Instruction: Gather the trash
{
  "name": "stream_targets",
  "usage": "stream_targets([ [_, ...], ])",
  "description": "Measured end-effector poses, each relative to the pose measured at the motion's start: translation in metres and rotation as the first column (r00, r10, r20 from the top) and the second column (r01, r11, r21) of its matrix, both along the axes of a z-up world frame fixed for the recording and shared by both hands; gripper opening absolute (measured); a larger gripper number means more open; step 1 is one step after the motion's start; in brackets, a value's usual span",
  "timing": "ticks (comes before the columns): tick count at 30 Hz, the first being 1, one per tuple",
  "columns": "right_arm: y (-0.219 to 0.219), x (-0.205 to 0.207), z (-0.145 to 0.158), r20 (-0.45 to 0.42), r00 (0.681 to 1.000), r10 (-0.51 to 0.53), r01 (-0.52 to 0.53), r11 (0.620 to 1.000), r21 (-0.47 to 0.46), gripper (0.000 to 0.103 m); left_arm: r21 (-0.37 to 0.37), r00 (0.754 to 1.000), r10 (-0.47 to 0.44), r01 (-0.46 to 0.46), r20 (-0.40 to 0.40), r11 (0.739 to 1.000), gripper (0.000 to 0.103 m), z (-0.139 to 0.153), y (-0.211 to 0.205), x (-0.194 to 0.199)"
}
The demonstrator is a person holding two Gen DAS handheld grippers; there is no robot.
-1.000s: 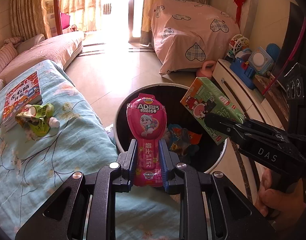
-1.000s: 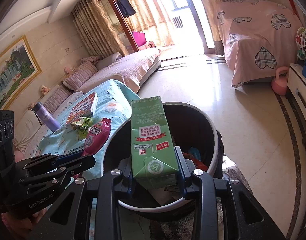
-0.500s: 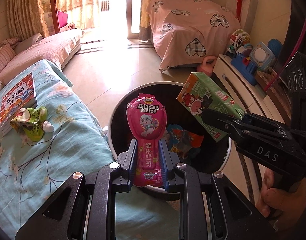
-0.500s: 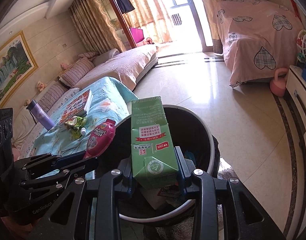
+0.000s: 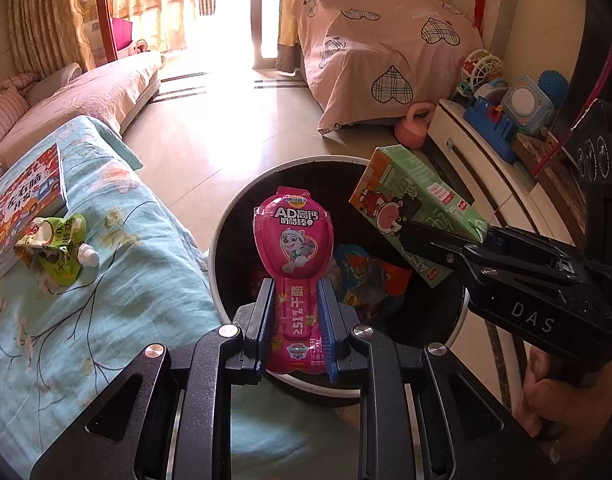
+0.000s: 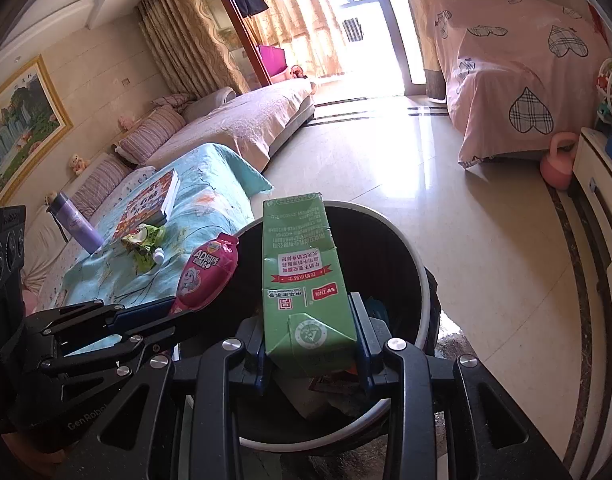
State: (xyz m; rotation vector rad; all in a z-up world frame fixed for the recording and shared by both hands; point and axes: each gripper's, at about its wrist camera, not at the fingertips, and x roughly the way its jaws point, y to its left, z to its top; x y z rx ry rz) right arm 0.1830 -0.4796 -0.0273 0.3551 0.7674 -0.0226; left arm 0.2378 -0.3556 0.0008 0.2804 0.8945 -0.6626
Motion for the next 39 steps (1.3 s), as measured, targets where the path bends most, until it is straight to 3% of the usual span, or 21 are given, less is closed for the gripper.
stream_targets([
  [16,-0.009,0.008,-0.007,-0.039,0.999,-0.011,0.011,1.0,0.016,0.037,0.036,1.0,-0.008,0.008,-0.008,0.999,0.023,-0.005,-0.002,0.002],
  [18,-0.013,0.006,-0.006,-0.039,0.999,-0.022,0.024,0.999,0.035,0.046,0.029,1.0,0.002,-0.002,0.0,1.0,0.043,-0.002,0.001,0.001],
  [20,-0.016,0.001,-0.001,-0.025,0.999,-0.038,0.039,0.998,0.042,0.047,0.009,1.0,0.021,-0.021,0.022,1.0,0.055,0.004,0.009,-0.002],
  [22,-0.018,-0.004,0.005,-0.008,0.999,-0.045,0.045,0.998,0.049,0.051,-0.012,0.999,0.035,-0.035,0.035,0.999,0.058,0.01,0.019,-0.006],
  [24,-0.016,-0.011,0.011,0.013,0.999,-0.049,0.048,0.997,0.058,0.056,-0.029,0.998,0.054,-0.053,0.037,0.998,0.068,0.014,0.03,-0.009],
  [26,-0.011,-0.018,0.019,0.04,0.998,-0.046,0.043,0.997,0.063,0.063,-0.051,0.996,0.076,-0.074,0.042,0.996,0.074,0.017,0.045,-0.015],
  [28,-0.006,-0.026,0.026,0.069,0.997,-0.045,0.04,0.997,0.07,0.079,-0.075,0.994,0.101,-0.097,0.04,0.992,0.074,0.02,0.061,-0.023],
  [30,0.002,-0.037,0.032,0.095,0.994,-0.05,0.042,0.995,0.086,0.089,-0.107,0.992,0.127,-0.123,0.03,0.987,0.081,0.022,0.075,-0.031],
  [34,0.025,-0.055,0.037,0.121,0.992,-0.043,0.027,0.992,0.124,0.101,-0.175,0.978,0.202,-0.192,0.044,0.966,0.088,0.026,0.117,-0.058],
  [39,0.066,-0.08,0.034,0.146,0.989,0.007,-0.027,0.991,0.134,0.102,-0.215,0.941,0.333,-0.314,0.055,0.925,0.093,0.023,0.171,-0.085],
])
